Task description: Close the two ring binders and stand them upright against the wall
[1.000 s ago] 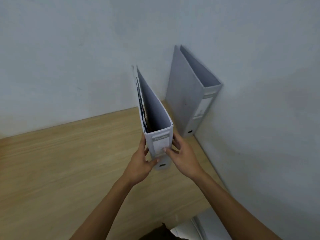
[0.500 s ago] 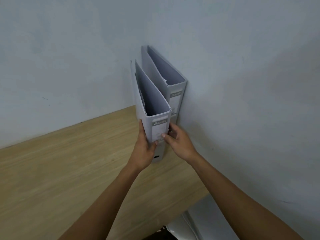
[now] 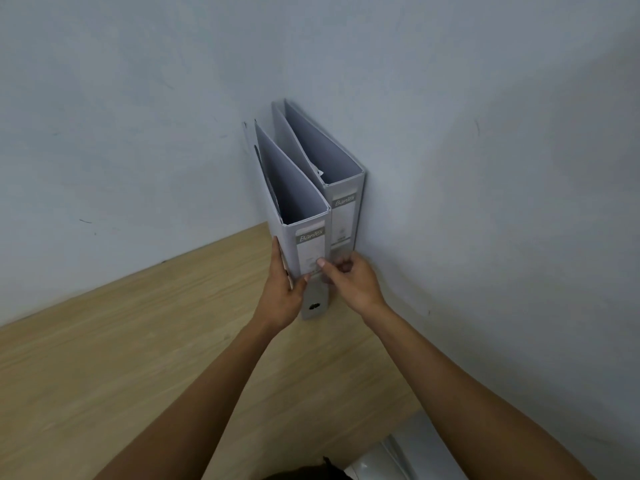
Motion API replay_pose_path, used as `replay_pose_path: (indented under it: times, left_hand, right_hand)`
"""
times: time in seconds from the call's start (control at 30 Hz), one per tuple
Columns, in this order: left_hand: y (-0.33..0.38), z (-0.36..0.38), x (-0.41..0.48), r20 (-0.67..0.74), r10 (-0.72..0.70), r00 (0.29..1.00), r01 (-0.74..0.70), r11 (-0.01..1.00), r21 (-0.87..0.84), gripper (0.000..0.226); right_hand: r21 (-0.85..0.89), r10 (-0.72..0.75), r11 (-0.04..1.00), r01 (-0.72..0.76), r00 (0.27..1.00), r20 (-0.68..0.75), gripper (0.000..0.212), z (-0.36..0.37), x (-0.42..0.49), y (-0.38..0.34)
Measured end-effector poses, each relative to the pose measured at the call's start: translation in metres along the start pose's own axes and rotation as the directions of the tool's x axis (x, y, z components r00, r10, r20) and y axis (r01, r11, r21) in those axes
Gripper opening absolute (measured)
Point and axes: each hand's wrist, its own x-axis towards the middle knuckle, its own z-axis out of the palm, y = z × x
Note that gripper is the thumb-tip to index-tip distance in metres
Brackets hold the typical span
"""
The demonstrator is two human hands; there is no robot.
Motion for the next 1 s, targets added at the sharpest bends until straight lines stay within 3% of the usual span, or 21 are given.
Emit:
replay_pose_path:
  times: [0.1, 0.23, 0.47, 0.77, 1.0]
  left_hand:
    - [0.001, -0.002, 0.01, 0.016, 0.018, 1.0, -0.019, 1.0, 0.011, 0.092]
    - [0.003, -0.004, 0.026, 0.029, 0.021, 0.999, -0.022, 1.0, 0.021, 0.09]
    - [-0.011, -0.005, 0.05, 0.014, 0.052, 0.999, -0.052, 0.999, -0.017, 0.082]
    - [-0.014, -0.006, 0.053, 0.036, 0.061, 0.997, -0.063, 0.997, 0.04, 0.089]
    - [-0.014, -0.017, 0.047, 0.056, 0.02, 0.998, -0.025, 0.996, 0.082, 0.109]
  right_hand:
    - [0.026, 0.005, 1.0, -0.005, 1.0, 0.029, 0.028, 0.006, 0.005, -0.002]
    - [0.052, 0.026, 0.998, -0.028, 0.998, 0.048, 0.036, 0.01, 0.018, -0.003]
    - [0.024, 0.011, 1.0, -0.012, 0.999, 0.049, 0.02, 0.018, 0.039, 0.0]
    - [0.036, 0.015, 0.999, -0.016, 0.999, 0.03, 0.027, 0.02, 0.045, 0.002]
    - [0.001, 0.035, 0.999, -0.035, 0.998, 0.053, 0.012, 0.023, 0.039, -0.002]
